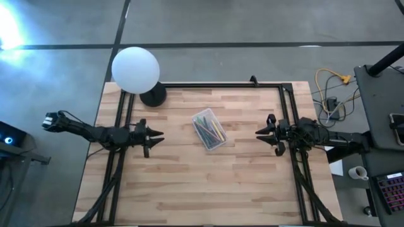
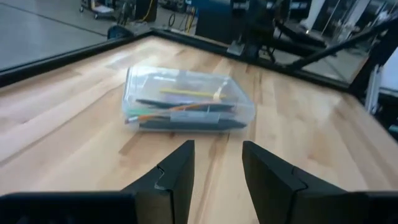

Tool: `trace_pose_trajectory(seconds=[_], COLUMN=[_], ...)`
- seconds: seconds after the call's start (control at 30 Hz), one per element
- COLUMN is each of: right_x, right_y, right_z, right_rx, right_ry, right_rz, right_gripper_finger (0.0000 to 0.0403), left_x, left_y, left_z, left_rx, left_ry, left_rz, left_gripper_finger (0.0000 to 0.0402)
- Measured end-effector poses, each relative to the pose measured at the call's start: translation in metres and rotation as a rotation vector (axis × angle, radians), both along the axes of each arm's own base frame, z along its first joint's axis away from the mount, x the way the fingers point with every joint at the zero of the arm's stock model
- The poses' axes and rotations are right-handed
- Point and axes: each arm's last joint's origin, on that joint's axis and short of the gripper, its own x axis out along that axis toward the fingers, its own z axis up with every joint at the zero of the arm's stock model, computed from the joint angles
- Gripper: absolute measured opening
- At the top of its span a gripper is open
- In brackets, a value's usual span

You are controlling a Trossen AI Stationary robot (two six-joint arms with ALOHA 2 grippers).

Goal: Pick & place school supplies into a supply box
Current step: Return to Home Position

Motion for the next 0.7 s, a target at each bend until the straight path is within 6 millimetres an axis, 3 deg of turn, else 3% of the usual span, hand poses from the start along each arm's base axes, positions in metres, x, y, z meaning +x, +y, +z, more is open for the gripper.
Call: trace_pose_trajectory(seconds=[0.7], right_x=[0.0], right_y=[0.0], right_z=[0.0], right_rx=[0.0], right_ry=[0.0], right_rz=[0.0], right_gripper_finger=[0.0098], left_x=[0.006], left_y=[-0.001], left_z=[-0.018], left_rx=[0.043], left_ry=[0.177], left_rz=[0.0], left_gripper_finger=[0.012])
